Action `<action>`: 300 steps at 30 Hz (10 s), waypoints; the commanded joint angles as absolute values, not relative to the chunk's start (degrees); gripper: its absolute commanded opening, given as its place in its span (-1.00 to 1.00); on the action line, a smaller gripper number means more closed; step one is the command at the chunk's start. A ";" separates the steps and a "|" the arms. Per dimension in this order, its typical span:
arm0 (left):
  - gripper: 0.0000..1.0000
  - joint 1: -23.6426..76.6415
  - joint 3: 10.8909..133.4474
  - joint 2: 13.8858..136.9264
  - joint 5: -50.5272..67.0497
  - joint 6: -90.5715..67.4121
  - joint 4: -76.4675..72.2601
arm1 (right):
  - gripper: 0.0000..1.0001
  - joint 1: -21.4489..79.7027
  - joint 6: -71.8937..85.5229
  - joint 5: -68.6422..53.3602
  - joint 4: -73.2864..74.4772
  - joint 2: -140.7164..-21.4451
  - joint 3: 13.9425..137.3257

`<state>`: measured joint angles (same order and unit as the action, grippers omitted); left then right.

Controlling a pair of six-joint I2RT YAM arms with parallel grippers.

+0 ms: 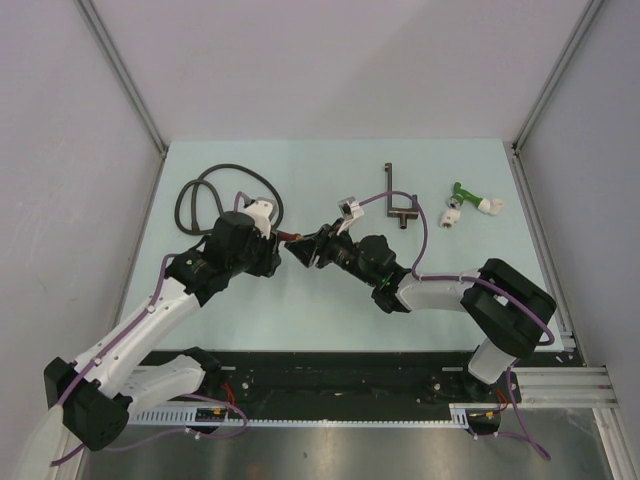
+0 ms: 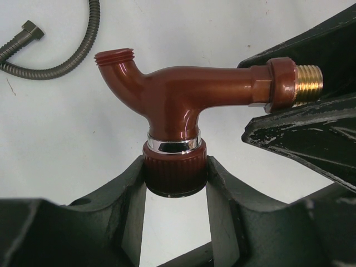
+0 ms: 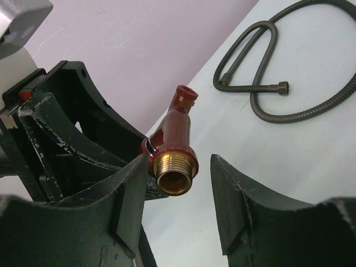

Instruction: Install the water faucets

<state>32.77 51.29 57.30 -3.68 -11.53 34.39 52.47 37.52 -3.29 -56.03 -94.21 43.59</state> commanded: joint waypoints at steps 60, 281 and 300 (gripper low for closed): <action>0.67 11.08 15.82 41.40 50.80 -73.38 -60.20 | -1.00 50.19 31.90 -25.84 -48.78 -71.89 39.20; -1.00 21.80 35.95 18.98 10.99 -18.54 22.41 | 0.54 29.09 34.45 7.65 17.23 -84.01 44.03; -1.00 21.71 35.95 20.39 11.86 -19.07 21.45 | -0.59 32.78 31.91 12.74 14.86 -85.96 44.12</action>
<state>21.47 36.12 19.57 10.83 -18.11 24.60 30.85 33.01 9.45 16.73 -86.67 44.01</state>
